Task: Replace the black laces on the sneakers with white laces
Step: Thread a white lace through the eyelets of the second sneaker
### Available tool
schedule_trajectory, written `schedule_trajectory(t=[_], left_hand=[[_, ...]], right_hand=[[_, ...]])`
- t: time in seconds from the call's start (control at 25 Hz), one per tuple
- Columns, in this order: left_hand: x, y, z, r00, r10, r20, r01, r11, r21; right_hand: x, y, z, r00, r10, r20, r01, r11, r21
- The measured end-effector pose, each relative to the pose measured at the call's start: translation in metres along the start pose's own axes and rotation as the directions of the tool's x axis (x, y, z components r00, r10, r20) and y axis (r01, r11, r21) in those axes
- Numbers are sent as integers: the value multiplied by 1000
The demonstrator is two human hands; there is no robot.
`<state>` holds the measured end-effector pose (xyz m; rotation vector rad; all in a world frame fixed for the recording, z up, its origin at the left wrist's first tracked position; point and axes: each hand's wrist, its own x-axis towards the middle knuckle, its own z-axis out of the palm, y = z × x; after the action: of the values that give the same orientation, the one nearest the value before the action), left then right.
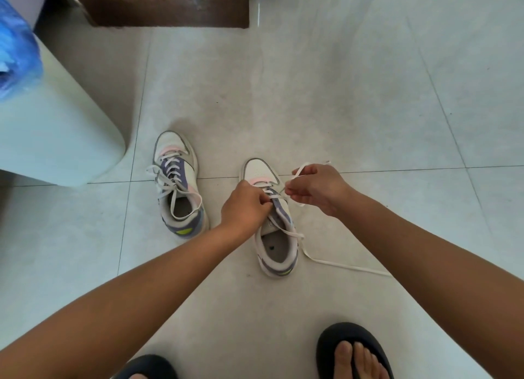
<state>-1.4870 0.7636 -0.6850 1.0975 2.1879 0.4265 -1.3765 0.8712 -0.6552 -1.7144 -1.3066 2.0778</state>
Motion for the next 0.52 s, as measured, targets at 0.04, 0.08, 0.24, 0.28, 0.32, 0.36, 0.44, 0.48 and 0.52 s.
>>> schedule_trajectory(t=[0.04, 0.08, 0.24, 0.28, 0.32, 0.36, 0.44, 0.48, 0.52], left_hand=[[0, 0, -1, 1000, 0, -3, 0, 1000, -9], [0, 1, -1, 1000, 1, -7, -1, 1000, -16], [0, 2, 0, 1000, -5, -6, 5, 1000, -5], [-1, 3, 0, 1000, -11, -6, 11, 1000, -3], [-2, 3, -1, 1000, -12, -8, 12, 1000, -5], [-2, 3, -1, 1000, -10, -12, 10, 1000, -9], [-2, 3, 0, 1000, -15, -11, 15, 1000, -13], [-1, 3, 1, 1000, -16, -9, 16, 1000, -15], [-1, 2, 2, 1000, -14, -9, 14, 1000, -15]], right_hand=[[-1, 0, -1, 1000, 3, 5, -3, 1000, -5], [-1, 1, -1, 1000, 7, 11, -7, 1000, -7], [-2, 0, -2, 1000, 3, 6, -3, 1000, 22], [-2, -1, -2, 1000, -1, 10, 1, 1000, 18], [-3, -1, -3, 1000, -4, 17, 4, 1000, 11], [-3, -1, -2, 1000, -4, 24, 4, 1000, -1], [-3, 2, 0, 1000, 3, 26, -2, 999, -47], [-2, 5, 1, 1000, 7, 19, -6, 998, -66], [-2, 7, 2, 1000, 8, 6, -8, 997, -72]])
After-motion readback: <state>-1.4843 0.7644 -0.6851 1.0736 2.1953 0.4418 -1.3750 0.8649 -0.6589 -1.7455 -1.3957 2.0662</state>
